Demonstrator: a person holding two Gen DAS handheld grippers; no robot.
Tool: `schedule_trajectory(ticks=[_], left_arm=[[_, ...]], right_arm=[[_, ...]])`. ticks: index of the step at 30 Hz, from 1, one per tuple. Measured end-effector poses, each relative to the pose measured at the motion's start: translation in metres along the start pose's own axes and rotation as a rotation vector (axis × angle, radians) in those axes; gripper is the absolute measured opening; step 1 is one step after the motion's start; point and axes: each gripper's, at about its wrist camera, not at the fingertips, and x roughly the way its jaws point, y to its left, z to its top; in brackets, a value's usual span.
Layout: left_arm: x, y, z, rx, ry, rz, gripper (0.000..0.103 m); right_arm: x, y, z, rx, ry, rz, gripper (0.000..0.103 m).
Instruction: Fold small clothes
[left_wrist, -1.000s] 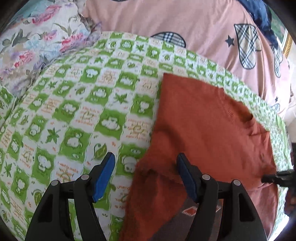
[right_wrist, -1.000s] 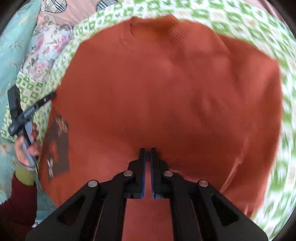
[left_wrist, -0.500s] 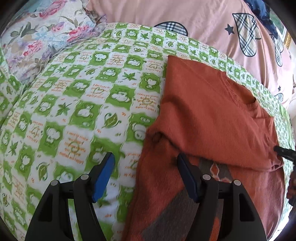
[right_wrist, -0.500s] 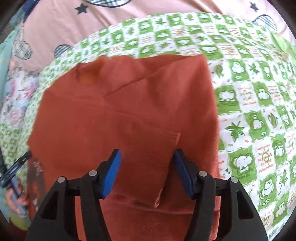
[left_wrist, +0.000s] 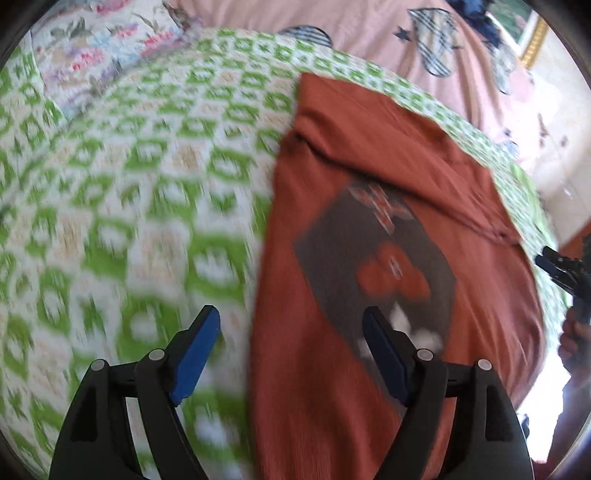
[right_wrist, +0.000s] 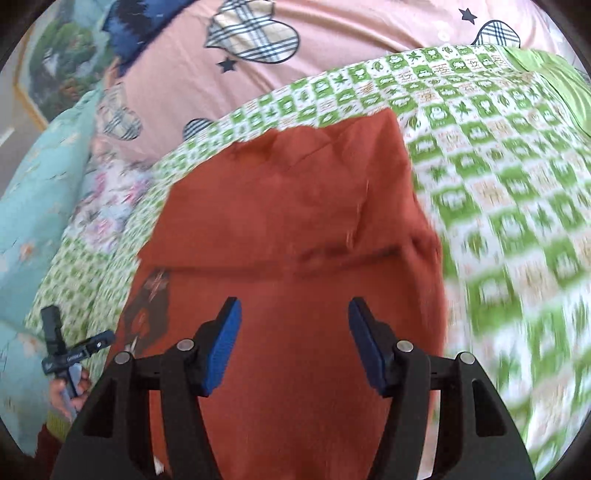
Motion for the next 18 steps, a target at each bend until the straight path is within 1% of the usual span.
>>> schedule_trajectory(ticks=[2, 4, 5, 8, 9, 10, 11, 12, 13, 14, 15, 16, 17, 18], left_arm=[[-0.004, 0.0, -0.02, 0.011, 0.03, -0.053, 0.08], [-0.012, -0.003, -0.038, 0.042, 0.03, -0.076, 0.08], [-0.017, -0.006, -0.046, 0.058, 0.028, -0.089, 0.08], [-0.03, -0.005, -0.066, 0.064, 0.028, -0.178, 0.08], [-0.033, -0.003, -0.071, 0.057, 0.031, -0.212, 0.079], [-0.036, -0.001, -0.074, 0.049, 0.036, -0.247, 0.079], [-0.038, 0.0, -0.078, 0.042, 0.041, -0.283, 0.078], [-0.04, -0.001, -0.083, 0.043, 0.048, -0.314, 0.075], [-0.039, -0.002, -0.085, 0.049, 0.056, -0.33, 0.069], [-0.039, -0.005, -0.09, 0.062, 0.067, -0.339, 0.066], [-0.038, -0.008, -0.092, 0.077, 0.074, -0.337, 0.058], [-0.036, -0.012, -0.093, 0.093, 0.082, -0.335, 0.053], [-0.036, -0.014, -0.095, 0.108, 0.09, -0.337, 0.052], [-0.035, -0.014, -0.095, 0.114, 0.095, -0.343, 0.052]], right_arm=[[-0.017, -0.003, -0.023, -0.011, 0.019, 0.04, 0.062], [-0.031, -0.009, -0.042, -0.017, 0.037, 0.057, 0.062], [-0.043, -0.014, -0.059, -0.025, 0.045, 0.054, 0.062], [-0.064, -0.029, -0.094, -0.019, 0.067, 0.04, 0.062], [-0.067, -0.035, -0.108, -0.004, 0.093, 0.035, 0.062], [-0.069, -0.039, -0.119, 0.003, 0.112, 0.035, 0.062], [-0.072, -0.041, -0.128, 0.003, 0.109, 0.049, 0.062], [-0.074, -0.039, -0.137, -0.004, 0.104, 0.072, 0.062], [-0.072, -0.038, -0.141, -0.006, 0.118, 0.095, 0.062], [-0.066, -0.036, -0.146, -0.01, 0.142, 0.117, 0.062], [-0.058, -0.032, -0.15, -0.022, 0.157, 0.125, 0.062], [-0.051, -0.03, -0.153, -0.03, 0.166, 0.129, 0.062], [-0.044, -0.027, -0.155, -0.038, 0.172, 0.144, 0.063], [-0.041, -0.024, -0.154, -0.05, 0.157, 0.156, 0.064]])
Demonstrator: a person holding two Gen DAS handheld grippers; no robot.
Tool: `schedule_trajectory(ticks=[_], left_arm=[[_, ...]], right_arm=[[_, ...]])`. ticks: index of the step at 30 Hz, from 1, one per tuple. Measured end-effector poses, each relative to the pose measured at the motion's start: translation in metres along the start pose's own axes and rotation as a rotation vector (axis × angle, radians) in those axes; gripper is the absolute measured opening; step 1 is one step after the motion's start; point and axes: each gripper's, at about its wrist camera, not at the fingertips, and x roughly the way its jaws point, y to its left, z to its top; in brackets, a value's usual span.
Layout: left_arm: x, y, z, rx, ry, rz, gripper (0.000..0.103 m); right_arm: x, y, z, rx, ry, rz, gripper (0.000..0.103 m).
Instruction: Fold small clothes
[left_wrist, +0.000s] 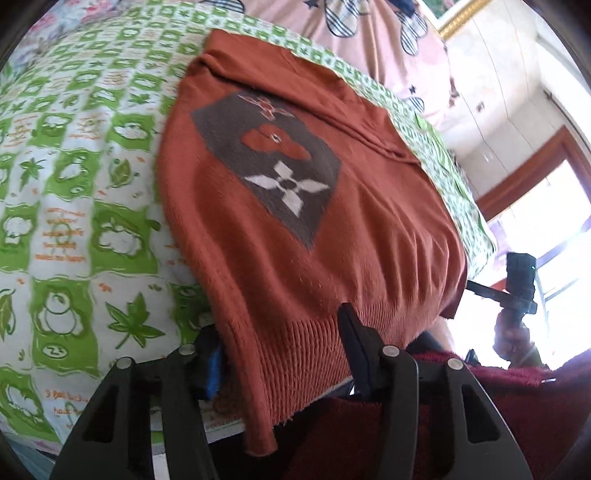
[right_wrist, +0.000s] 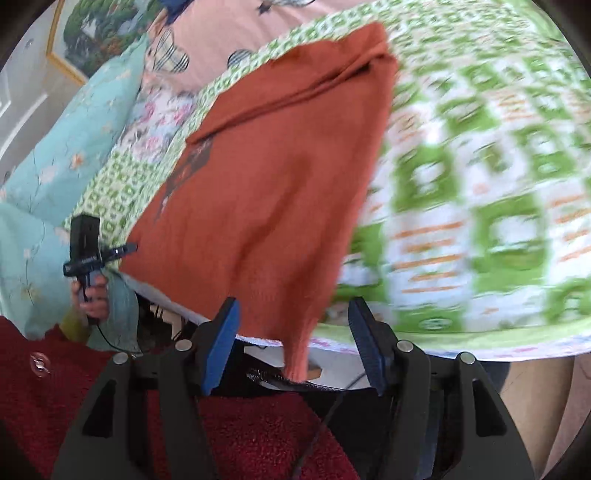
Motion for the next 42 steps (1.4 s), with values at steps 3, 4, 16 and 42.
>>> schedule_trajectory(ticks=[3, 4, 16, 42], left_arm=[[0.002, 0.002, 0.003, 0.004, 0.012, -0.021, 0.049], [0.002, 0.002, 0.002, 0.003, 0.016, -0.024, 0.045], [-0.036, 0.01, -0.019, -0.012, -0.105, -0.039, 0.006], [-0.064, -0.021, 0.202, -0.088, -0.57, -0.008, 0.005]], right_arm=[[0.005, 0.004, -0.001, -0.003, -0.008, 0.052, 0.061], [0.008, 0.007, -0.001, -0.018, 0.001, 0.041, 0.057], [-0.039, -0.002, -0.012, 0.079, -0.154, 0.216, 0.006], [-0.039, -0.007, 0.226, -0.004, -0.441, -0.032, 0.006]])
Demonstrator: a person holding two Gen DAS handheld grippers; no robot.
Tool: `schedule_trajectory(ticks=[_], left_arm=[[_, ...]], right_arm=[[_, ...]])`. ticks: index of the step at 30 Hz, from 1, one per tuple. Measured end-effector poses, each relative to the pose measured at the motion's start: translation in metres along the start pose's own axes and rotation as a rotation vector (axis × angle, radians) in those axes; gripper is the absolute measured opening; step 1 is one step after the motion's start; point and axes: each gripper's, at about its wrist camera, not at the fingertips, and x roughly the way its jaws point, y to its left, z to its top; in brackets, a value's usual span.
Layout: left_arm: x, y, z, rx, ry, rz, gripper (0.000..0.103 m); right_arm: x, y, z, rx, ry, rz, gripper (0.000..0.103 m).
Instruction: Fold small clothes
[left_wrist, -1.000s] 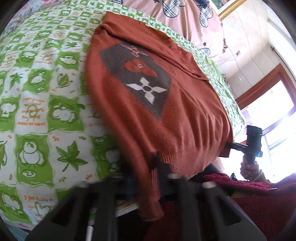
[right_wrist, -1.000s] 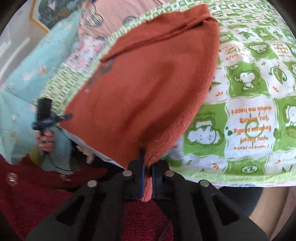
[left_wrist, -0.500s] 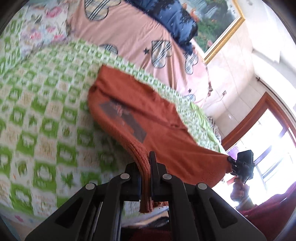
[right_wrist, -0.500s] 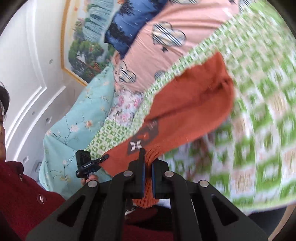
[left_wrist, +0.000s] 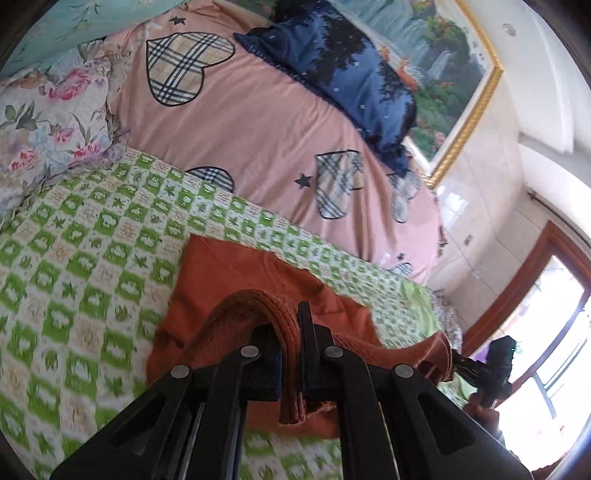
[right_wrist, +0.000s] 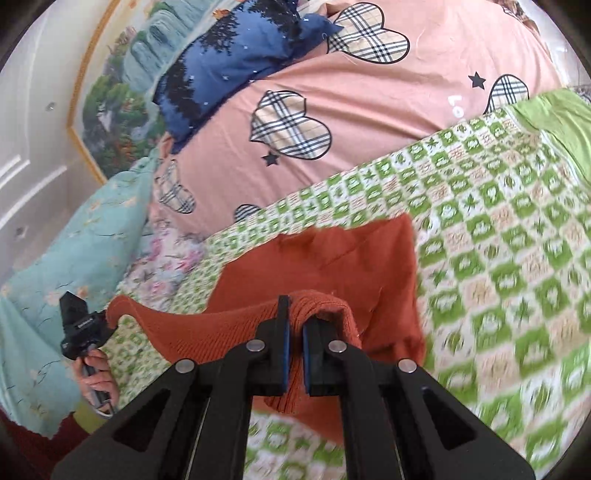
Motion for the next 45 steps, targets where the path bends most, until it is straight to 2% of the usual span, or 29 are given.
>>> schedule_trajectory(ticks=[5, 8, 13, 18, 20, 21, 22, 23, 24, 25, 27, 28, 30, 32, 34, 36, 39, 42, 45], left_arm=[[0.06, 0.019, 0.027, -0.043, 0.035, 0.058, 0.005], [0.098, 0.028, 0.035, -0.043, 0.069, 0.094, 0.005], [0.157, 0.055, 0.038, -0.068, 0.133, 0.156, 0.005], [0.208, 0.093, 0.034, -0.109, 0.206, 0.22, 0.006], [0.221, 0.104, 0.025, -0.122, 0.262, 0.242, 0.007], [0.221, 0.107, 0.019, -0.133, 0.28, 0.233, 0.007], [0.218, 0.106, 0.014, -0.14, 0.289, 0.216, 0.01], [0.209, 0.101, 0.007, -0.137, 0.293, 0.191, 0.013], [0.199, 0.094, 0.0, -0.124, 0.294, 0.173, 0.023], [0.188, 0.084, -0.008, -0.103, 0.297, 0.162, 0.036], [0.175, 0.064, -0.026, -0.052, 0.307, 0.136, 0.045], [0.173, 0.054, -0.035, -0.029, 0.324, 0.114, 0.045], [0.183, 0.03, -0.055, 0.029, 0.41, 0.075, 0.046], [0.201, 0.014, -0.067, 0.118, 0.47, 0.129, 0.045], [0.217, 0.005, -0.062, 0.195, 0.481, 0.171, 0.045], [0.235, 0.009, -0.046, 0.192, 0.492, 0.204, 0.044], [0.266, 0.02, -0.01, 0.164, 0.449, 0.292, 0.037], [0.278, 0.029, 0.027, 0.099, 0.36, 0.346, 0.038], [0.263, 0.035, 0.05, 0.015, 0.269, 0.348, 0.04]], right_arm=[[0.046, -0.023, 0.034, 0.033, 0.018, -0.069, 0.006], [0.071, -0.039, 0.043, 0.057, 0.052, -0.102, 0.006], [0.11, -0.066, 0.043, 0.102, 0.124, -0.146, 0.006], [0.146, -0.093, 0.033, 0.169, 0.233, -0.189, 0.008], [0.145, -0.102, 0.028, 0.217, 0.255, -0.191, 0.01], [0.138, -0.104, 0.026, 0.232, 0.239, -0.184, 0.014], [0.126, -0.103, 0.024, 0.234, 0.212, -0.192, 0.024], [0.114, -0.099, 0.023, 0.222, 0.187, -0.209, 0.03], [0.103, -0.093, 0.02, 0.204, 0.166, -0.215, 0.039], [0.094, -0.083, 0.017, 0.175, 0.152, -0.204, 0.04], [0.095, -0.055, 0.008, 0.087, 0.187, -0.127, 0.04], [0.101, -0.043, 0.004, 0.039, 0.231, -0.101, 0.04], [0.129, -0.015, -0.011, -0.098, 0.382, -0.082, 0.04], [0.157, -0.006, -0.021, -0.182, 0.487, -0.099, 0.04], [0.175, -0.013, -0.018, -0.2, 0.51, -0.138, 0.036], [0.186, -0.022, -0.002, -0.187, 0.474, -0.183, 0.036], [0.188, -0.036, 0.036, -0.164, 0.316, -0.339, 0.038], [0.171, -0.055, 0.063, -0.019, 0.183, -0.35, 0.038], [0.155, -0.053, 0.065, 0.006, 0.145, -0.32, 0.038]])
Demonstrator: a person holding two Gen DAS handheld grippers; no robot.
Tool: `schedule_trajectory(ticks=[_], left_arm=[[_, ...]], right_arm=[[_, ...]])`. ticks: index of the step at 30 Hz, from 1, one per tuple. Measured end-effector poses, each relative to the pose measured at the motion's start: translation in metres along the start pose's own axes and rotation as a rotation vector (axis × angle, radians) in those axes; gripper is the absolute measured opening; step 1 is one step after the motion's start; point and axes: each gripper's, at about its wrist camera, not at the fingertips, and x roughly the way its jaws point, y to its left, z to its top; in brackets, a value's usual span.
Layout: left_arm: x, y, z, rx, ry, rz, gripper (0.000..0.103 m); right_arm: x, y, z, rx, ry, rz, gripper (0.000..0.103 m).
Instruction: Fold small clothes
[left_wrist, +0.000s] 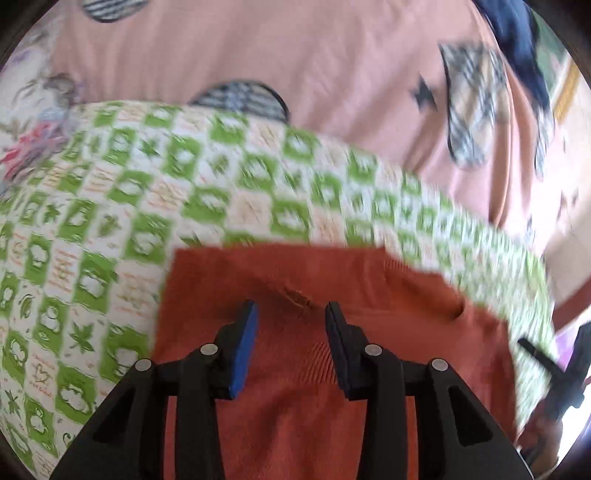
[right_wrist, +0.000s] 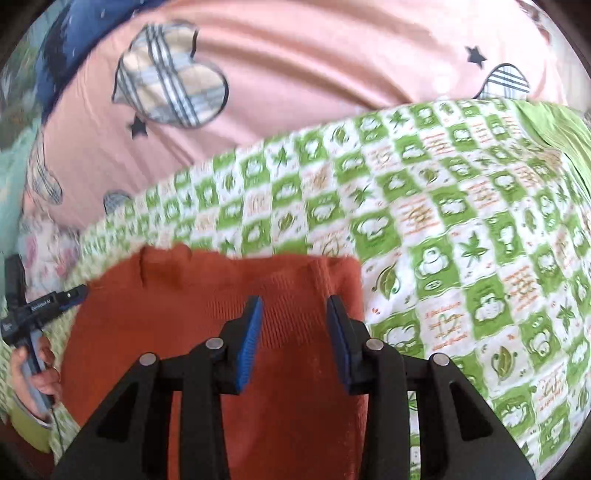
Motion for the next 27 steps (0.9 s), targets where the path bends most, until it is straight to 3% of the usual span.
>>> schedule_trajectory(ticks=[4, 10, 15, 20, 27], left_arm=[[-0.026, 0.005, -0.026, -0.008, -0.031, -0.013, 0.041], [-0.07, 0.021, -0.113, -0.068, -0.004, -0.083, 0.042], [-0.097, 0.026, -0.177, -0.13, 0.011, -0.115, 0.044], [-0.118, 0.038, -0.217, -0.201, 0.013, -0.132, 0.047], [-0.119, 0.045, -0.241, -0.231, 0.035, -0.121, 0.051]], right_arm=[[-0.015, 0.004, -0.026, -0.002, 0.017, 0.062, 0.038], [-0.029, 0.008, -0.08, 0.062, 0.054, 0.128, 0.038], [-0.043, -0.004, -0.123, 0.135, 0.069, 0.107, 0.038], [-0.058, -0.01, -0.136, 0.13, 0.077, 0.084, 0.038], [-0.075, -0.012, -0.143, 0.14, 0.064, 0.05, 0.038]])
